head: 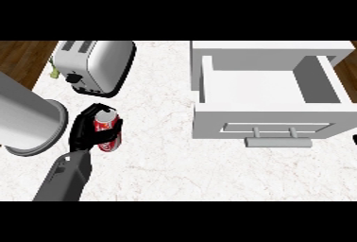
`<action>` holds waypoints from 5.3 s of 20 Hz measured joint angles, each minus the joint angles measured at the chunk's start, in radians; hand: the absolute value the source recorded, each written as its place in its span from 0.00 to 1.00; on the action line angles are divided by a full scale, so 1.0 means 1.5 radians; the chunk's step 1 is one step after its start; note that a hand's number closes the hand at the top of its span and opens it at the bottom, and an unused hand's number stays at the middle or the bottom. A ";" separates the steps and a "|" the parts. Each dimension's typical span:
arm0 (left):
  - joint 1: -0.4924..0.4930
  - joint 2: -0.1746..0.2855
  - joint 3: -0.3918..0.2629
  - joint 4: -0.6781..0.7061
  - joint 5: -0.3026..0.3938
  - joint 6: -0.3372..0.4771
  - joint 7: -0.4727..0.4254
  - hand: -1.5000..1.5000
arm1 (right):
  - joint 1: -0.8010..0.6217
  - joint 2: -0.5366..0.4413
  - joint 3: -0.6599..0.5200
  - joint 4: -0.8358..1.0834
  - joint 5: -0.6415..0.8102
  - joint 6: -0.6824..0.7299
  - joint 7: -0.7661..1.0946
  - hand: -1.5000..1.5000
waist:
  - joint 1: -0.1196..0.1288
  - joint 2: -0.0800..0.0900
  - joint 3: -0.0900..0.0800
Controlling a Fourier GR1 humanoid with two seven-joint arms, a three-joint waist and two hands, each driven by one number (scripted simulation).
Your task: Pick up the can, place it into the drawer and close the drawer
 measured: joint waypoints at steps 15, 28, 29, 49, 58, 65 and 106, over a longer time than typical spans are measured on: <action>0.068 -0.056 -0.118 -0.400 -0.011 0.078 0.237 1.00 | 0.020 0.008 0.004 -0.020 -0.001 0.000 -0.005 0.00 | -0.003 0.000 0.000; -0.121 -0.086 -0.234 -0.479 -0.059 0.202 0.457 1.00 | -0.006 -0.004 -0.014 -0.017 -0.009 -0.003 0.010 0.00 | -0.008 0.001 0.000; -0.139 -0.087 -0.248 -0.471 -0.060 0.219 0.463 1.00 | -0.011 -0.004 -0.016 -0.003 -0.009 -0.001 0.000 0.00 | -0.009 0.001 0.000; -0.542 -0.089 -0.318 -0.167 0.027 0.386 0.521 1.00 | -0.018 -0.006 -0.006 -0.014 -0.006 -0.011 0.016 0.00 | -0.024 0.005 0.000; -0.658 -0.089 -0.349 -0.017 0.103 0.405 0.490 1.00 | -0.031 -0.005 -0.005 0.006 0.001 -0.008 0.009 0.00 | -0.032 0.007 0.001; -0.707 -0.089 -0.390 0.073 0.158 0.420 0.456 1.00 | -0.060 -0.006 0.007 0.012 0.014 -0.015 0.019 0.00 | -0.045 0.011 0.001; -0.672 -0.089 -0.578 0.212 0.316 0.557 0.303 0.00 | -0.131 -0.033 0.029 0.010 0.061 -0.024 0.025 0.00 | -0.090 0.023 0.001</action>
